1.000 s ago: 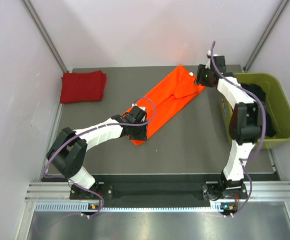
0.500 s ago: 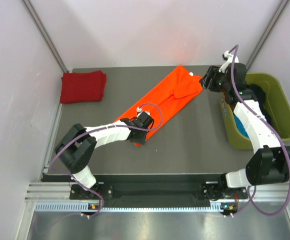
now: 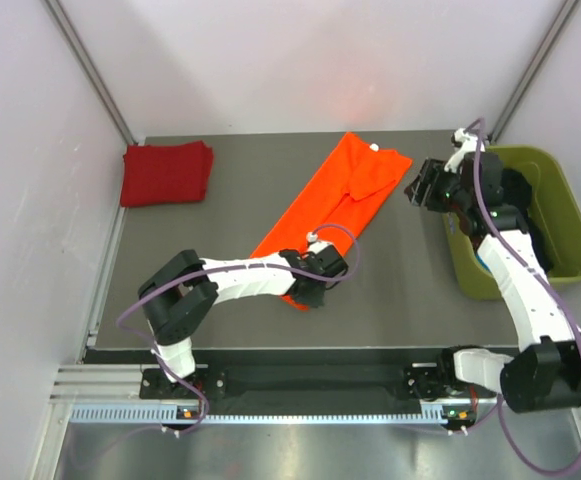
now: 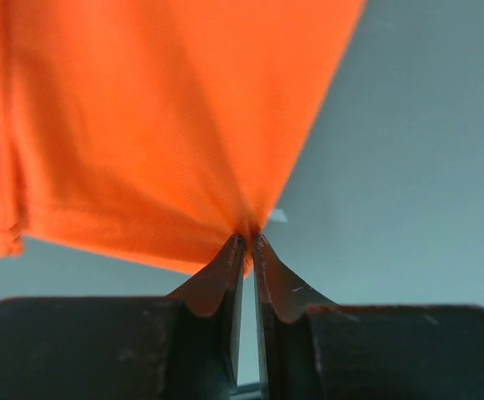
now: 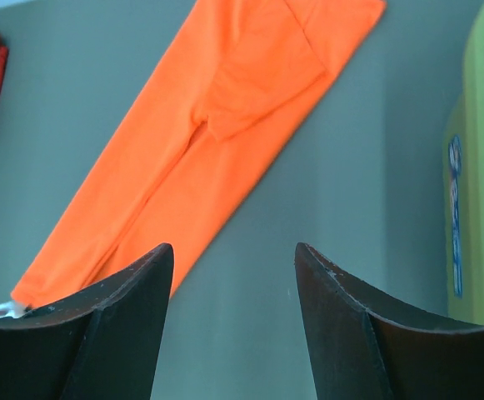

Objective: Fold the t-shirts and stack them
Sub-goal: Fold the tshirt

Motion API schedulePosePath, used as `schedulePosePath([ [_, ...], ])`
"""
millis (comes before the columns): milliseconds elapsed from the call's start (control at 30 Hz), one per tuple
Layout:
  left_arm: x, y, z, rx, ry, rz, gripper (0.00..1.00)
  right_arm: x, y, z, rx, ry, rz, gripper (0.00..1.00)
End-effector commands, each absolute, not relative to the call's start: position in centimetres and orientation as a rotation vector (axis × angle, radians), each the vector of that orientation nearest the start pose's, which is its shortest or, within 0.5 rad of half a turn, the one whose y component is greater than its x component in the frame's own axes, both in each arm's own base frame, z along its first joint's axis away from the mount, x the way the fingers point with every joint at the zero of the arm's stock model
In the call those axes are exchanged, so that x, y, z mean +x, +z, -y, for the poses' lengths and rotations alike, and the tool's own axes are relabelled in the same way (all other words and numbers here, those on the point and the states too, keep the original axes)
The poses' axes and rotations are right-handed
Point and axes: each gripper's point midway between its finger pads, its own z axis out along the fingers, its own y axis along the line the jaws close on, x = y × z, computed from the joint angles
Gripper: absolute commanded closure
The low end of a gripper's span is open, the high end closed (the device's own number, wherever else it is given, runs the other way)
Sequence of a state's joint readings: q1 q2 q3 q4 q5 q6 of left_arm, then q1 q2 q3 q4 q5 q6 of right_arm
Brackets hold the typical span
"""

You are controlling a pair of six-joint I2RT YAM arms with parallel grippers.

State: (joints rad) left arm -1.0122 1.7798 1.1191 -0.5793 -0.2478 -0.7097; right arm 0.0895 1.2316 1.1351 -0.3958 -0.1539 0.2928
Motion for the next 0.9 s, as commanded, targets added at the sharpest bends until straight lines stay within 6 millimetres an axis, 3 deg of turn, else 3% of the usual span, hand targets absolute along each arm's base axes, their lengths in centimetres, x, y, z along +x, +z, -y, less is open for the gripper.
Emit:
schedulePosePath([
  [0,18.6,2.9,34.2,0.276,-0.350,-2.771,0.84,34.6,24.9,-6.7,0.136,0.381,-2.085,0.39],
  [100,17.3,3.3,36.5,0.242,-0.418,-2.812,0.71,33.0,24.9,-6.3,0.119,0.357,-2.093,0.38],
  [167,16.9,4.0,36.6,0.171,-0.423,-2.832,0.64,32.1,24.7,-6.3,0.115,0.356,-2.110,0.38],
  [267,16.8,6.8,37.3,0.171,-0.558,-2.774,0.57,30.9,24.2,-6.5,0.111,0.375,-2.127,0.38],
  [333,18.1,9.6,36.4,0.196,-0.566,-2.703,0.55,30.0,23.3,-7.2,0.146,0.421,-2.129,0.39],
  [367,19.0,10.7,35.3,0.201,-0.518,-2.678,0.53,29.8,22.9,-7.6,0.161,0.447,-2.125,0.39],
  [433,22.9,12.8,31.7,0.167,-0.413,-2.584,0.52,29.2,22.4,-9.7,0.212,0.541,-2.116,0.41],
  [467,24.0,12.9,30.1,0.153,-0.380,-2.577,0.52,29.1,21.6,-10.6,0.223,0.575,-2.101,0.41],
  [500,27.0,13.3,27.4,0.072,-0.357,-2.545,0.53,28.3,21.3,-13.0,0.245,0.661,-2.110,0.43],
  [533,28.2,14.2,25.5,0.109,-0.328,-2.495,0.52,28.0,20.9,-14.3,0.257,0.698,-2.110,0.43],
  [567,28.9,13.4,23.5,0.092,-0.288,-2.493,0.51,27.7,19.2,-15.2,0.290,0.700,-2.130,0.43],
  [600,30.8,13.9,20.6,0.035,-0.241,-2.462,0.51,27.0,19.4,-18.2,0.293,0.803,-2.121,0.43],
  [633,31.6,13.6,18.5,-0.006,-0.155,-2.450,0.50,26.7,18.8,-19.5,0.300,0.831,-2.134,0.41],
  [667,32.3,12.8,16.1,-0.060,-0.109,-2.459,0.50,26.8,16.9,-20.3,0.327,0.796,-2.168,0.39],
  [700,33.0,12.7,15.2,-0.058,-0.114,-2.443,0.49,25.8,17.0,-23.1,0.314,0.864,-2.170,0.38],
  [733,33.0,12.2,15.3,-0.051,-0.193,-2.470,0.48,25.9,15.4,-24.1,0.331,0.835,-2.199,0.38],
  [800,33.9,10.6,12.7,-0.119,-0.207,-2.487,0.47,24.7,15.1,-27.6,0.326,0.910,-2.212,0.39],
  [867,33.9,9.5,12.1,-0.150,-0.319,-2.534,0.46,24.2,13.3,-29.8,0.358,0.888,-2.262,0.39],
])
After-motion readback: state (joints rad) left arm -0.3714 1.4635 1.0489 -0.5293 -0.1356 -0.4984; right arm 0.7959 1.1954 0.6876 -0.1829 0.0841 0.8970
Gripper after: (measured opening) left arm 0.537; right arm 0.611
